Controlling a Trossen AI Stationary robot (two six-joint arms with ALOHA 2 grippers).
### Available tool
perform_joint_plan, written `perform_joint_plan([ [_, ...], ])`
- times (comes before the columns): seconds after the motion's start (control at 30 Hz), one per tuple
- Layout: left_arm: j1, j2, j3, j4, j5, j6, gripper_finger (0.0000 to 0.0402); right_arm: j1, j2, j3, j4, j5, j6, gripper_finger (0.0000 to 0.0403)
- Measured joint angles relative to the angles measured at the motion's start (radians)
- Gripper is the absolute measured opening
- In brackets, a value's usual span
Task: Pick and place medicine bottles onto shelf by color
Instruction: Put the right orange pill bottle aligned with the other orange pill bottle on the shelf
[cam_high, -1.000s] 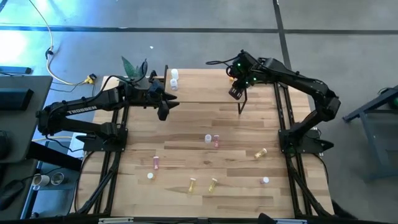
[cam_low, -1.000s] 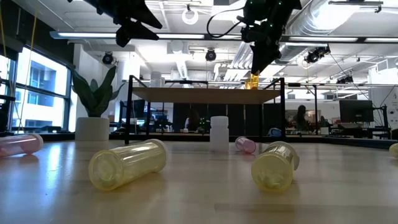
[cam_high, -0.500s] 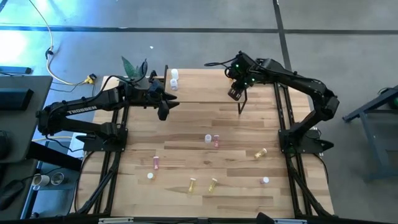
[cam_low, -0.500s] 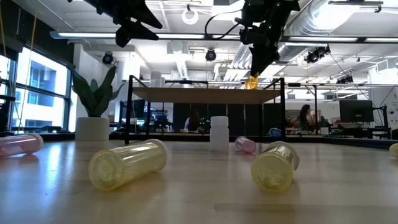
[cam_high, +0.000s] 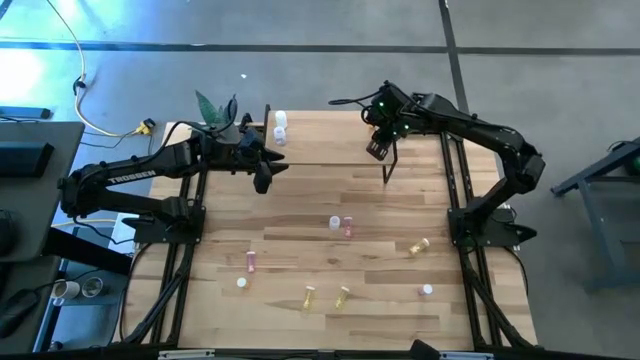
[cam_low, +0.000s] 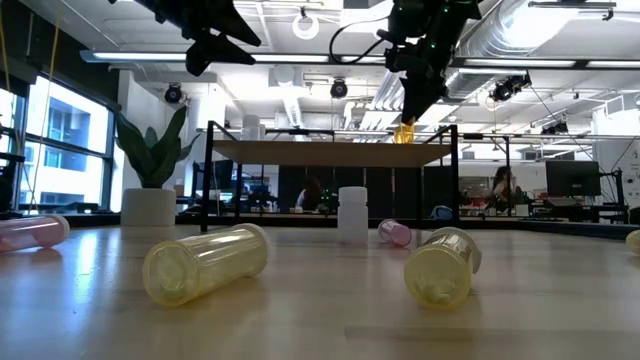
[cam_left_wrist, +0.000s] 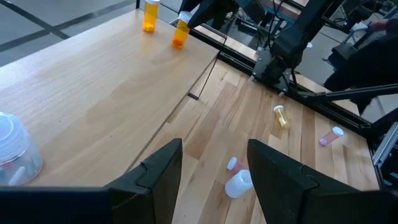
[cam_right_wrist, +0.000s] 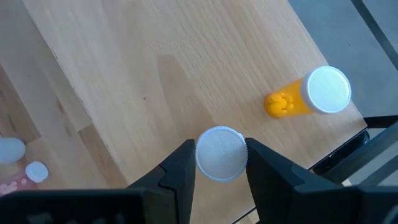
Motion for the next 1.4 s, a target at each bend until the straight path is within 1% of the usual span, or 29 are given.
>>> perform_joint_plan([
  [0.47, 0.000, 0.000, 0.000, 0.000, 0.000, 0.000, 0.0172, 0.000, 0.002, 0.000, 0.012, -0.003, 0.007, 0.0142],
  [0.63, 0.000, 0.000, 0.000, 0.000, 0.000, 0.000, 0.0172, 0.000, 0.002, 0.000, 0.013, 0.030, 0.007, 0.0152],
  [0.93, 0.000, 0.000, 0.000, 0.000, 0.000, 0.000, 0.0172, 0.000, 0.002, 0.003, 0.013, 0.042, 0.007, 0.0154],
  [1.3, 0.000, 0.000, 0.000, -0.001, 0.000, 0.001, 0.0172, 0.000, 0.001, 0.065, -0.004, 0.042, 0.007, 0.0154],
  [1.4, 0.000, 0.000, 0.000, -0.006, 0.000, 0.032, 0.0172, 0.000, 0.001, 0.089, -0.022, 0.042, 0.007, 0.0154],
])
